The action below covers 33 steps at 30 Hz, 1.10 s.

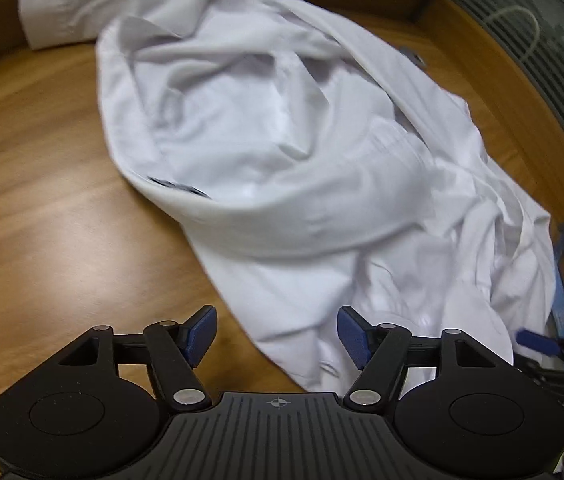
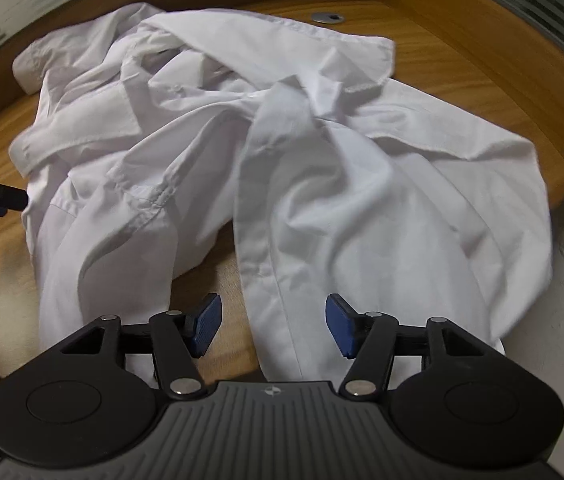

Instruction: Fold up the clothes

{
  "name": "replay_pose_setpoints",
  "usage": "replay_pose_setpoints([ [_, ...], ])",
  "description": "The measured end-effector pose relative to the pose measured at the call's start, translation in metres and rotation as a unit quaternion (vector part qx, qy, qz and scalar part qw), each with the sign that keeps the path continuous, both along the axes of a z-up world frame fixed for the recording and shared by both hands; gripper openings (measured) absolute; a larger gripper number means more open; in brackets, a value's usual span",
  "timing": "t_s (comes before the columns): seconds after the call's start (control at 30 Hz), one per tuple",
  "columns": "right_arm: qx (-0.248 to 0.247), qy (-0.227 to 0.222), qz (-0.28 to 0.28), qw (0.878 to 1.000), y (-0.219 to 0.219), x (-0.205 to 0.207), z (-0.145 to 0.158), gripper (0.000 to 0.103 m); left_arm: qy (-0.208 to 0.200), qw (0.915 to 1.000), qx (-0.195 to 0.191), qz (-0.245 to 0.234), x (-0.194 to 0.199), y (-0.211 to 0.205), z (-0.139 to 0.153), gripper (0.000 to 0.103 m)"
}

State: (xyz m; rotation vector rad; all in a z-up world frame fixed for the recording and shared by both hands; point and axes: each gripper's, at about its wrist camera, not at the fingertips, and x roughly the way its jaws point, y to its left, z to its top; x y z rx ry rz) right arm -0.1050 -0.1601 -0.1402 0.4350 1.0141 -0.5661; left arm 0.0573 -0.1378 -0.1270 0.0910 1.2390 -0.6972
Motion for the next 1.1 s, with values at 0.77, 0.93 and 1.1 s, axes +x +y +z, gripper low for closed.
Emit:
replay_pose_setpoints([
  [0.77,-0.085,-0.002,0.008,0.996,-0.015,-0.008,0.037,0.0,-0.128,0.9803,0.014,0.15,0.037,0.062,0.048,0.003],
  [0.93,-0.079,0.005,0.026,0.997,-0.011,-0.005,0.044,0.0,-0.178,0.9693,0.03,0.167,0.069,0.091,0.077,0.003],
  [1.1,-0.089,-0.006,0.042,0.995,-0.002,0.013,0.049,0.0,-0.217,0.9599,0.058,0.167,0.113,0.107,0.108,0.003],
])
